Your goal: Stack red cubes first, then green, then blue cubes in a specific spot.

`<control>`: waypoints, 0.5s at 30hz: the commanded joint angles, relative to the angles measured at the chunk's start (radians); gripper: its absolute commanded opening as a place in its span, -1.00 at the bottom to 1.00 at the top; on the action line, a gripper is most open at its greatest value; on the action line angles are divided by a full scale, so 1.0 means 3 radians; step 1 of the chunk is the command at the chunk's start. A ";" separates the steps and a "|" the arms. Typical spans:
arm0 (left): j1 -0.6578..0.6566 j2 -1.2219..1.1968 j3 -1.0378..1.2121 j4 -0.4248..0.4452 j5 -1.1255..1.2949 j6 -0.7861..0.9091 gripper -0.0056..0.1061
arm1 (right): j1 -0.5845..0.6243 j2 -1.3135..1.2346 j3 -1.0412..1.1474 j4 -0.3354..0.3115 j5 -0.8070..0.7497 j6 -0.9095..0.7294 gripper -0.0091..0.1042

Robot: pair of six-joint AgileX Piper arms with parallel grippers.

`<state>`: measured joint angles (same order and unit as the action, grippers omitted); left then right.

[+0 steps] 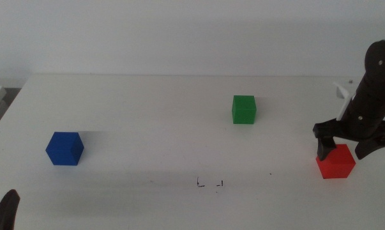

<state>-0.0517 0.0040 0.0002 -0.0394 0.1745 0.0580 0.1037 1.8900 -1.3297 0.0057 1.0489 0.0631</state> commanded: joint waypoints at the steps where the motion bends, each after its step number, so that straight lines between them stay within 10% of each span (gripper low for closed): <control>1: 0.0004 -0.0013 -0.0001 -0.0003 -0.0045 -0.0014 0.74 | -0.0021 0.0072 -0.0030 -0.0019 -0.0069 -0.0029 0.76; 9: 0.0004 -0.0013 -0.0001 -0.0003 -0.0045 -0.0005 0.74 | -0.0021 0.0251 -0.0030 -0.0019 -0.0168 -0.0024 0.64; 15: 0.0004 -0.0013 -0.0001 -0.0003 -0.0045 -0.0005 0.74 | -0.0021 0.0265 -0.0030 -0.0019 -0.0195 0.0053 0.03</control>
<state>-0.0517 0.0040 0.0002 -0.0394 0.1745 0.0580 0.1037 1.9734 -1.3297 0.0057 0.9966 0.0707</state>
